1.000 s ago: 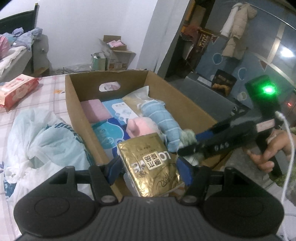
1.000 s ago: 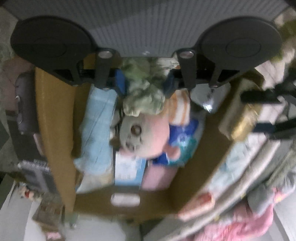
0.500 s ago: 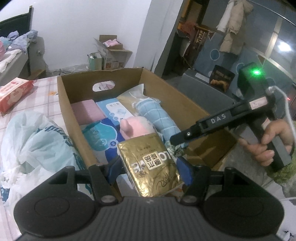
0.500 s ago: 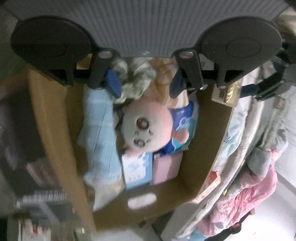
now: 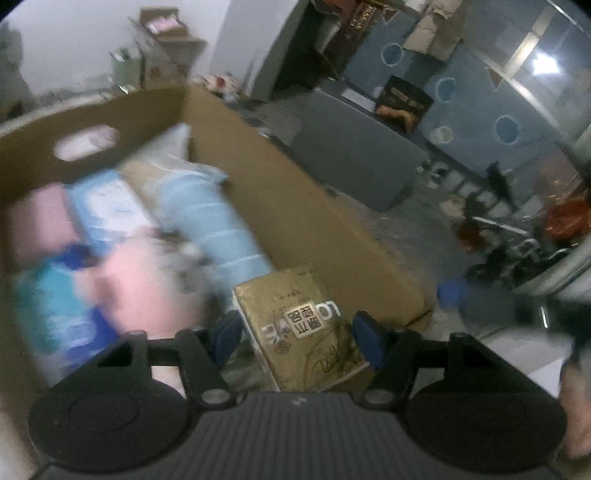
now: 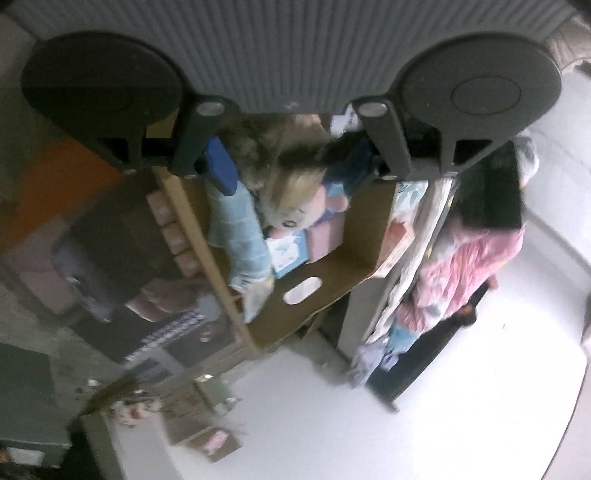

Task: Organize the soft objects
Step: 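Lower the scrunchie into the box with the right tool while the left tool lowers the gold box, then open both tools and withdraw them from the box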

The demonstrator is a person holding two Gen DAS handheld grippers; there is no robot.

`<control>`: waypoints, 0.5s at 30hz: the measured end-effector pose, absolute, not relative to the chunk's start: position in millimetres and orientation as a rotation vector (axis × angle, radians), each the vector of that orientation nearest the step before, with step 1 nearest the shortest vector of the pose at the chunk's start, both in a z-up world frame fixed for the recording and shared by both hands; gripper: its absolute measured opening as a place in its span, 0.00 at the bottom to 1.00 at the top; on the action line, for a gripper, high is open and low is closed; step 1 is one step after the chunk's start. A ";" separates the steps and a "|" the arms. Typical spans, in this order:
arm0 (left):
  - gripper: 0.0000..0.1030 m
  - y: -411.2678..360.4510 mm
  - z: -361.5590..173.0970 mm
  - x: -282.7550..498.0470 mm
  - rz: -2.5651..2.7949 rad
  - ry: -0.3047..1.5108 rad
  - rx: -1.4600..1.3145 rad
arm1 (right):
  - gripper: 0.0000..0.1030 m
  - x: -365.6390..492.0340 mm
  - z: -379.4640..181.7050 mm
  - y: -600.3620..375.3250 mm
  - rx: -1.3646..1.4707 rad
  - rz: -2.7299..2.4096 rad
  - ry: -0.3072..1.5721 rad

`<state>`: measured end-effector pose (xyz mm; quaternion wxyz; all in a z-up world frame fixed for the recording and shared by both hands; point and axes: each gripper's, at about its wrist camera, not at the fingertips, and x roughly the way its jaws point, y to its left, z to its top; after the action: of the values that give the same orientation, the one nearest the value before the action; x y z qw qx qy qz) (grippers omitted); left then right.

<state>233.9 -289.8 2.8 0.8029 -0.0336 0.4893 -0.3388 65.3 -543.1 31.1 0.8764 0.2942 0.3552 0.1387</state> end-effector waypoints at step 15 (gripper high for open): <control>0.75 -262.2 3.9 227.5 -0.618 1.022 -0.131 | 0.70 22.2 24.8 -565.2 0.700 0.181 0.589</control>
<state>227.5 -262.2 3.9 0.8249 -0.0614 0.4808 -0.2908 22.2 -565.2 24.8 0.8932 0.3377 0.2837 0.0873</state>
